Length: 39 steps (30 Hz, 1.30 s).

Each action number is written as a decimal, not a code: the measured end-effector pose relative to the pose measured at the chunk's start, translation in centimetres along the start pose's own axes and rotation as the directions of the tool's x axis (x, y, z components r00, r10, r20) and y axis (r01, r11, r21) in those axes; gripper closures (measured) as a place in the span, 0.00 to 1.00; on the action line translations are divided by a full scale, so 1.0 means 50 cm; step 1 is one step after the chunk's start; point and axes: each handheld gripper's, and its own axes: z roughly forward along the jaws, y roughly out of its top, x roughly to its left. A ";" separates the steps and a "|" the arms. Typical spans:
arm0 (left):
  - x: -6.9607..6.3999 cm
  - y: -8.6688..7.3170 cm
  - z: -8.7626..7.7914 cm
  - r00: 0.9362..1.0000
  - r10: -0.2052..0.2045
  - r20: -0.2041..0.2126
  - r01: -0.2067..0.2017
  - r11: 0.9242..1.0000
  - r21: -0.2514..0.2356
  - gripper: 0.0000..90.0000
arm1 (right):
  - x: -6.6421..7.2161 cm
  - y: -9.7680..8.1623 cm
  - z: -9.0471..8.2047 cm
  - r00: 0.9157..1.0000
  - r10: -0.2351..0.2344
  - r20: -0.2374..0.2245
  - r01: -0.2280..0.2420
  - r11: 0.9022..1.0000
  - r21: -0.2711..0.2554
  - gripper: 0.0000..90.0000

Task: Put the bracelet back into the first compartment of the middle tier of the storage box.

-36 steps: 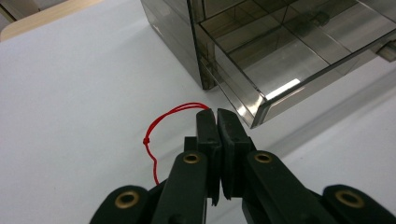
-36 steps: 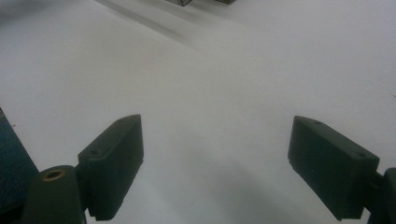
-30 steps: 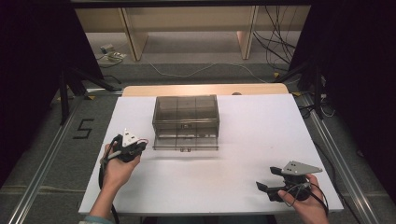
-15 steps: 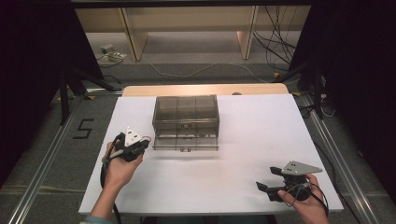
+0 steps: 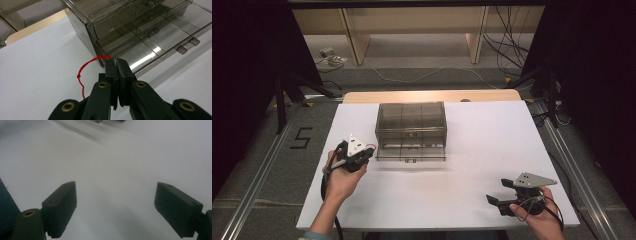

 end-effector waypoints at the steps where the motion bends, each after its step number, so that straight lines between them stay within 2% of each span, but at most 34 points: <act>1: -0.001 0.001 0.000 1.000 0.002 0.000 -0.002 1.000 0.000 0.98 | 0.000 0.000 0.000 1.000 0.001 0.000 -0.001 1.000 0.000 0.21; 13: -0.019 0.016 0.002 1.000 0.028 0.012 -0.028 1.000 -0.013 0.98 | 0.000 0.000 0.000 1.000 0.001 0.000 -0.001 1.000 0.000 0.21; 39: -0.054 0.035 0.027 0.995 0.090 0.050 -0.090 0.996 -0.007 0.98 | 0.001 0.000 0.000 1.000 0.002 0.002 -0.002 1.000 0.003 0.21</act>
